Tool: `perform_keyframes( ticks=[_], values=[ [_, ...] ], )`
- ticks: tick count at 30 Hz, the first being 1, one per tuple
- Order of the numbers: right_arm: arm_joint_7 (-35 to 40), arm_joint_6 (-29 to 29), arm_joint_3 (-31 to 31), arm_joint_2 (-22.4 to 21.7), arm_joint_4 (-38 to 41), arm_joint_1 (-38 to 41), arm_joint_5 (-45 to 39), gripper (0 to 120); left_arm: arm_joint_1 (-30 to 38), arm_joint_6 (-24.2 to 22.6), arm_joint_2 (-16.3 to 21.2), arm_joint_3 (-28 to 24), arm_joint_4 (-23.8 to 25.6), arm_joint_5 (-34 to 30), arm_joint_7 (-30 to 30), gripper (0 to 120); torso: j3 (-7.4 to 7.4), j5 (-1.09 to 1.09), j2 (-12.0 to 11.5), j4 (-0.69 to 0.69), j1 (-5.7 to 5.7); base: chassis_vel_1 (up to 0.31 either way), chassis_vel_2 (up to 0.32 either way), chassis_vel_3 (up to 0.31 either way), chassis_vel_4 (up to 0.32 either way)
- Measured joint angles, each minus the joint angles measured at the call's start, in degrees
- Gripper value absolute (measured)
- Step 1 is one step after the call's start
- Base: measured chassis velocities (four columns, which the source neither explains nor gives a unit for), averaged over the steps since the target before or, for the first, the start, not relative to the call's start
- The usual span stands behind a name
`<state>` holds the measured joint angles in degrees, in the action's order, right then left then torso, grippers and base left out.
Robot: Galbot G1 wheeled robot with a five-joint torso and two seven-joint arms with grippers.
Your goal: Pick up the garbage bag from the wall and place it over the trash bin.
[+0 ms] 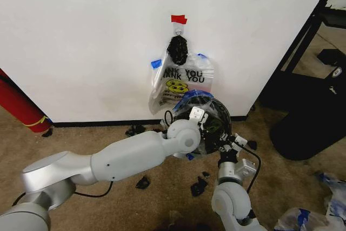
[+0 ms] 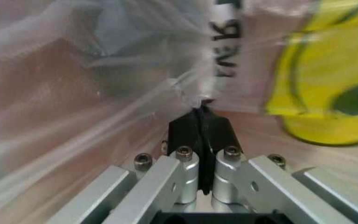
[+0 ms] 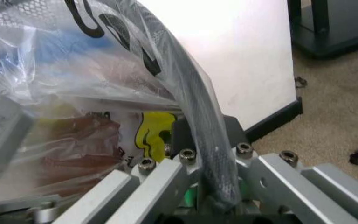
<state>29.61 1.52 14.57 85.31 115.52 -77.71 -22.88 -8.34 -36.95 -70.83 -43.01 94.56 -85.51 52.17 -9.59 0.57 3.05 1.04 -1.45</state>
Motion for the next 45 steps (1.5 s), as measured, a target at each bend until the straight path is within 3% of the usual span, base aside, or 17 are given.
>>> perform_keyframes(
  ticks=[9, 31, 35, 39, 41, 45],
  values=[
    [-0.2, 0.1, -0.3, 0.2, 0.5, -0.1, -0.9, 0, 0.3, 0.5, -2.6, -0.7, -5.5, 1.2, -0.4, 0, 0.0, 0.0, 0.0, 0.0, 0.0, 0.0, 0.0, 0.0, 0.0],
    [0.3, -1.8, -0.4, 0.0, 2.2, -0.5, -7.1, 0, -1.9, 1.4, -6.0, 0.2, -12.5, 3.9, -2.5, 0, 0.0, 0.0, 0.0, 0.0, 0.0, 0.0, 0.0, 0.0, 0.0],
    [0.6, -2.0, -0.1, 0.1, 1.9, -0.1, -8.3, 0, -3.3, 2.8, -5.7, 1.5, -11.2, 5.3, -4.2, 0, 0.0, 0.01, 0.0, 0.0, 0.0, 0.0, 0.0, 0.0, 0.0],
    [2.0, -3.0, 2.1, -0.2, 0.8, 1.4, -11.9, 0, -4.3, 3.5, -2.4, 2.9, -4.1, 5.2, -4.7, 0, 0.0, 0.01, 0.0, 0.0, 0.0, 0.0, 0.0, 0.0, 0.0],
    [2.2, -3.2, 2.7, -0.4, 0.5, 1.9, -12.6, 0, -4.4, 3.7, -1.8, 3.1, -2.8, 4.9, -4.7, 0, 0.0, 0.01, 0.0, -0.01, 0.0, 0.0, 0.0, 0.0, 0.0],
    [2.6, -3.6, 5.3, -2.0, -0.6, 3.6, -14.6, 0, -5.7, 8.8, 0.2, 5.8, 1.5, 4.2, -6.3, 0, 0.0, 0.01, 0.0, 0.0, 0.0, 0.0, 0.0, 0.0, 0.0]
  ],
)
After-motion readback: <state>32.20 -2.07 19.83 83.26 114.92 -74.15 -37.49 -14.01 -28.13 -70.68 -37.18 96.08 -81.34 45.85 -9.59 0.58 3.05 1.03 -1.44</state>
